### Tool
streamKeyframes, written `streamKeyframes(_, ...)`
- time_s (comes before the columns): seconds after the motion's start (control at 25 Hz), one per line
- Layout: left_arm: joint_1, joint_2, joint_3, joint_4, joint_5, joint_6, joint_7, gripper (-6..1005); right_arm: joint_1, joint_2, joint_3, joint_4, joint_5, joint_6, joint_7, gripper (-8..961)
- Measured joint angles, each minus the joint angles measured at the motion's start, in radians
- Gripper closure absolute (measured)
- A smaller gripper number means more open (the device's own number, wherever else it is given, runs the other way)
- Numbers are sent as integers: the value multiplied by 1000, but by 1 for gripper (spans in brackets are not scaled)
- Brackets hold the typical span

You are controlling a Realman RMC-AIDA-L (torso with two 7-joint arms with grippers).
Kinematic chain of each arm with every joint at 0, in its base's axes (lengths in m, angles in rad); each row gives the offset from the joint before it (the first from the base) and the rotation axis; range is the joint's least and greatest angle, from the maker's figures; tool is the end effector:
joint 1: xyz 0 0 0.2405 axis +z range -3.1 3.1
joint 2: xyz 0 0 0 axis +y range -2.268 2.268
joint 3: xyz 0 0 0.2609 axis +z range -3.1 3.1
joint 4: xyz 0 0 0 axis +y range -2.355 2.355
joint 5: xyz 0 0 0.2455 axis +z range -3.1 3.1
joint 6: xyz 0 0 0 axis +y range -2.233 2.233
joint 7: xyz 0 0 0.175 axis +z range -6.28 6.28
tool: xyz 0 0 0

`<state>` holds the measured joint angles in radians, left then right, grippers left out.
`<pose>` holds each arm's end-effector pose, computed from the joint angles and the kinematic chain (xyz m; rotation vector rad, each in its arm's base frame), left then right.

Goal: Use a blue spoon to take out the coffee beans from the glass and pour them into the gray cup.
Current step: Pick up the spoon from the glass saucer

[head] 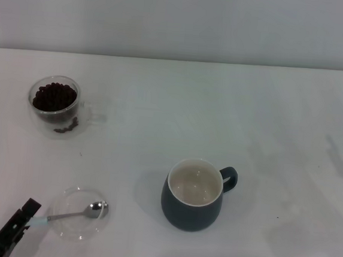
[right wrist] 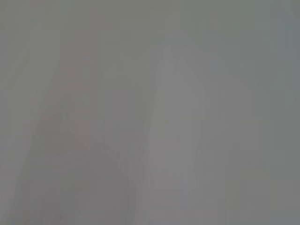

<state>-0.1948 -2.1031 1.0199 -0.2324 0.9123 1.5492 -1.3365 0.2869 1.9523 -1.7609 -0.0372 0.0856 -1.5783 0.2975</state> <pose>-0.3782 0.1891 -0.1080 -1.4389 -1.7930 -1.3727 0.3848 0.3042 0.0364 -1.6915 0.2733 0.7961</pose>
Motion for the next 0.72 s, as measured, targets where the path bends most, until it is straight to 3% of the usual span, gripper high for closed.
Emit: streamKeyframes(0.72, -7, -4, -11, -32, 0, 6, 17, 369, -36, 3, 0, 2, 0, -11, -3, 444)
